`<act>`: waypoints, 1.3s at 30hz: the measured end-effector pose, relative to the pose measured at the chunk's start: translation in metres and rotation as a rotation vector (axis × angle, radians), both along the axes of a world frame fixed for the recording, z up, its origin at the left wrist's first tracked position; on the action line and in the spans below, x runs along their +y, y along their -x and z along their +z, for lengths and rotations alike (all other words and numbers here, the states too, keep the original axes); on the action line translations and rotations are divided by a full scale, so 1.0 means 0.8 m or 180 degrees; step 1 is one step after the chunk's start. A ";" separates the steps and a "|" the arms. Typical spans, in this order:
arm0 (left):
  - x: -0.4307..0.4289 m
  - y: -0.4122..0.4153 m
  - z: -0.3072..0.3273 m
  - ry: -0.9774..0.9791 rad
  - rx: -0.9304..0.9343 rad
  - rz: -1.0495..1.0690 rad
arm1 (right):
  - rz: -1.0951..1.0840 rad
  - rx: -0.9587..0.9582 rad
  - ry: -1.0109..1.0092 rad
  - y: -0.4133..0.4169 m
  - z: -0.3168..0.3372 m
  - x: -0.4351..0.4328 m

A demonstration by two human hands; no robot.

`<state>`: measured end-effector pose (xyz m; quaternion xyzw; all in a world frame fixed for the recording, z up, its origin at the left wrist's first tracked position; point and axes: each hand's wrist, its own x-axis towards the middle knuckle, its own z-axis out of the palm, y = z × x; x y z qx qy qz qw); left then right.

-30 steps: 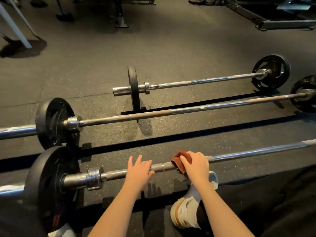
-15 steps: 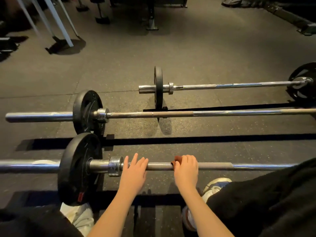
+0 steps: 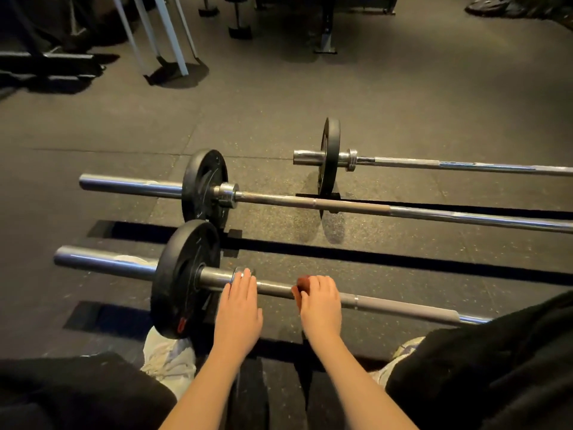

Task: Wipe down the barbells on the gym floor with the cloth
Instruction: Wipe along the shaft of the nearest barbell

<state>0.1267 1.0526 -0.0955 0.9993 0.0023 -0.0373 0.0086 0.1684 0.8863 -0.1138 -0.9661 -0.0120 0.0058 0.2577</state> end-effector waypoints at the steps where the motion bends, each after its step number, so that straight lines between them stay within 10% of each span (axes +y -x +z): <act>1: 0.003 0.001 0.001 -0.0008 0.0013 0.0018 | 0.0319 -0.0048 0.0029 -0.003 0.003 0.010; 33: 0.073 0.008 0.018 0.0301 -0.0391 -0.0543 | 0.1016 -0.0028 0.0274 -0.023 -0.002 0.076; 39: 0.115 -0.003 0.053 0.0249 -0.0825 -0.0870 | -0.0333 0.0446 -0.1164 -0.036 0.031 0.091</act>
